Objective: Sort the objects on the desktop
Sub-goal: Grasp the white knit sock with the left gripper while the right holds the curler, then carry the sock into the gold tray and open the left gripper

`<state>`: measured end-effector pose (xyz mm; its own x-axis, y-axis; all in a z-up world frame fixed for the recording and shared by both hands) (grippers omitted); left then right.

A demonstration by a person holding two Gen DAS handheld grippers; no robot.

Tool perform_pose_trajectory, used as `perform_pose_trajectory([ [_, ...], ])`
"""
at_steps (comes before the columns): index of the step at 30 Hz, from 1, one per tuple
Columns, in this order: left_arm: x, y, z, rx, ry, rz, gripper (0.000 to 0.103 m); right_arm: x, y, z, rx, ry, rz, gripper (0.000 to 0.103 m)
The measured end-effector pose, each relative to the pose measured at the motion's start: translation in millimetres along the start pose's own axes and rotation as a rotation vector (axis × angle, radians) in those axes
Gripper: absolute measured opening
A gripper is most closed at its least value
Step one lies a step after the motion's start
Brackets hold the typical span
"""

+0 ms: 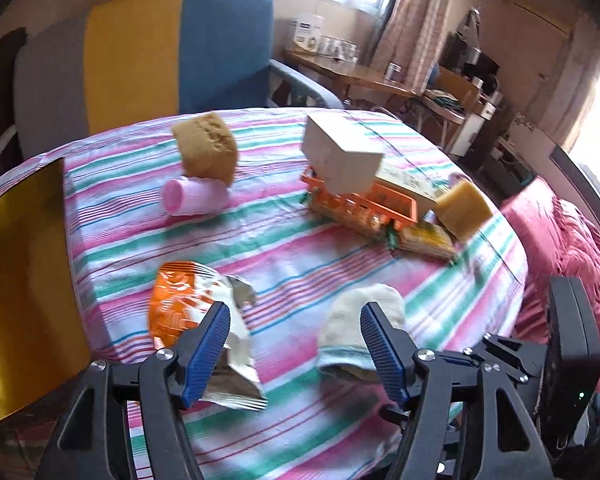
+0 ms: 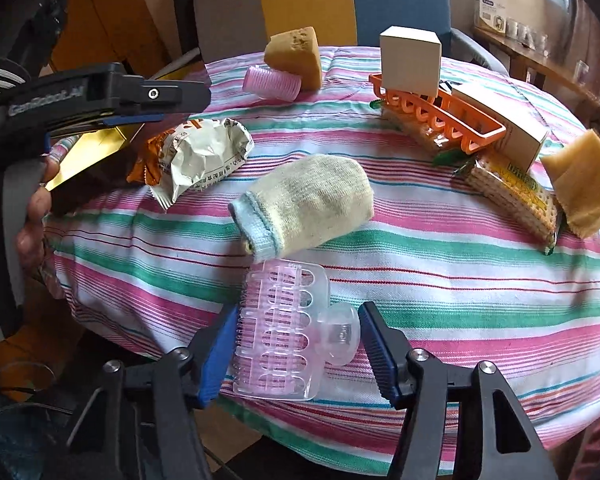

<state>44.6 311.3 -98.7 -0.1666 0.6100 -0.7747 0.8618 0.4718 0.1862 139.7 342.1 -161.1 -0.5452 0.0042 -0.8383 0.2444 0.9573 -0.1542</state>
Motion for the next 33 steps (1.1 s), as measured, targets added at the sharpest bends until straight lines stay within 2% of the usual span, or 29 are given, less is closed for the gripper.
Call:
perform_pose_trajectory([
  [6, 34, 28, 7, 0.020, -0.113, 0.059, 0.072, -6, 9, 1, -0.013, 0.014, 0.028, 0.060],
  [11, 50, 39, 12, 0.036, -0.159, 0.084, 0.076, -7, 12, 2, -0.008, 0.020, 0.015, 0.060],
  [14, 61, 33, 16, -0.004, -0.185, 0.095, 0.070, -6, 12, 3, -0.020, 0.027, 0.017, 0.060],
  [15, 62, 32, 17, -0.025, -0.187, 0.120, 0.065, -7, 12, 3, -0.022, 0.031, 0.017, 0.060],
  [17, 62, 31, 19, -0.046, -0.184, 0.140, 0.062, -7, 13, 3, -0.027, 0.039, 0.023, 0.060],
  [26, 46, 21, 28, -0.061, -0.143, 0.097, 0.060, -8, 40, -1, -0.001, 0.055, 0.141, 0.059],
  [29, 24, 14, 25, -0.087, -0.089, 0.093, 0.060, -11, 51, -2, 0.018, 0.057, 0.185, 0.059],
  [33, -10, 2, 20, -0.130, -0.004, 0.092, 0.060, -21, 58, -11, 0.047, 0.082, 0.192, 0.059],
])
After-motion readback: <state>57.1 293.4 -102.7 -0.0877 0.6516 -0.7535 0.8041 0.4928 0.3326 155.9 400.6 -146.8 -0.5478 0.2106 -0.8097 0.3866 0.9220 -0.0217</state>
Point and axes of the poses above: each gripper's, at about its wrist camera, not at the fingertips, and x roughly the way its jaws point, y to its right, z to its underside, the point moved 8 cm from there along x, roughly the way its jaws point, and after that the axes turned 1 degree about x, right-handed, at the moved point
